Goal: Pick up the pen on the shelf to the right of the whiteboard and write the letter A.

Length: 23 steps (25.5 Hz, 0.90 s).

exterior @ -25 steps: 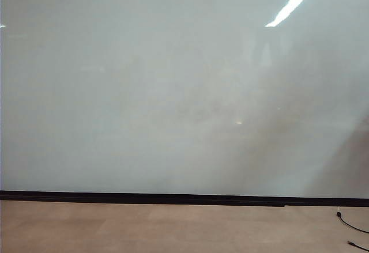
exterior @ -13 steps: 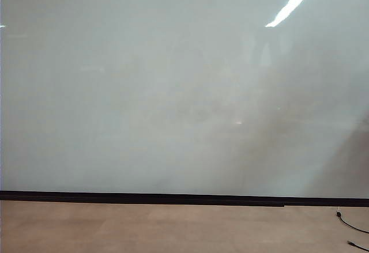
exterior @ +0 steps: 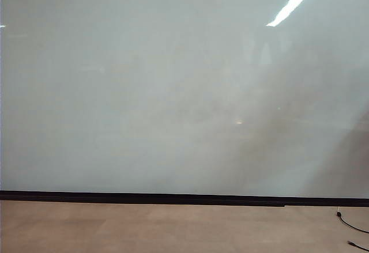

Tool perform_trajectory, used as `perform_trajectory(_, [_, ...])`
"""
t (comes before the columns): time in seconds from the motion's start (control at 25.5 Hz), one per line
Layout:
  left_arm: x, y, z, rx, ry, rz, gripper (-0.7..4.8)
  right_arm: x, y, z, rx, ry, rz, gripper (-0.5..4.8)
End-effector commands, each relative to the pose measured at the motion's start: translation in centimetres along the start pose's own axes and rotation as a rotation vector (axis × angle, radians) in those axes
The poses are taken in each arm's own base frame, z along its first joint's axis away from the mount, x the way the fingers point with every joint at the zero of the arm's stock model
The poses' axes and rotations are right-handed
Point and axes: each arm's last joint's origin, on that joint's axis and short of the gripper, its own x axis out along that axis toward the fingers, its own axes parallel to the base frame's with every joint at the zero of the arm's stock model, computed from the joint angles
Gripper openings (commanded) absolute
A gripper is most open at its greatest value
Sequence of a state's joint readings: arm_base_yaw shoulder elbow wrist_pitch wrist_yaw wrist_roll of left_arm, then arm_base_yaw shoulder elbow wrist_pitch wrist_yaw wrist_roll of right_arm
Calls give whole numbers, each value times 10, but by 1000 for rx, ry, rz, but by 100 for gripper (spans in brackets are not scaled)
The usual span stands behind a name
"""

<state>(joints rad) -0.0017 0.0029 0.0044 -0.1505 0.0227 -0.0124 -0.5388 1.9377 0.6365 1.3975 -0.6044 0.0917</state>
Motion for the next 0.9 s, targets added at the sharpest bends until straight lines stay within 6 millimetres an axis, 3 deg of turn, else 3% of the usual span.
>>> perform_trajectory(0.04, [0,0,2,5,-10,0,-5,-1,-2,7,-26,-32,-14,-9])
perform_trajectory(0.43, [0,0,2,5,-11,0,-4,-21,-5,13,-3,-46,-227,-9])
perform_trajectory(0.71, [0,0,2,5,-10,0,-4,-68,42,19,99,-71,-494,-9])
perform_trajectory(0.82, [0,0,2,5,-10,0,-5,-95,71,21,102,-78,-486,-9])
perform_trajectory(0.9, [0,0,2,5,-11,0,-5,-104,84,21,105,-83,-450,-9])
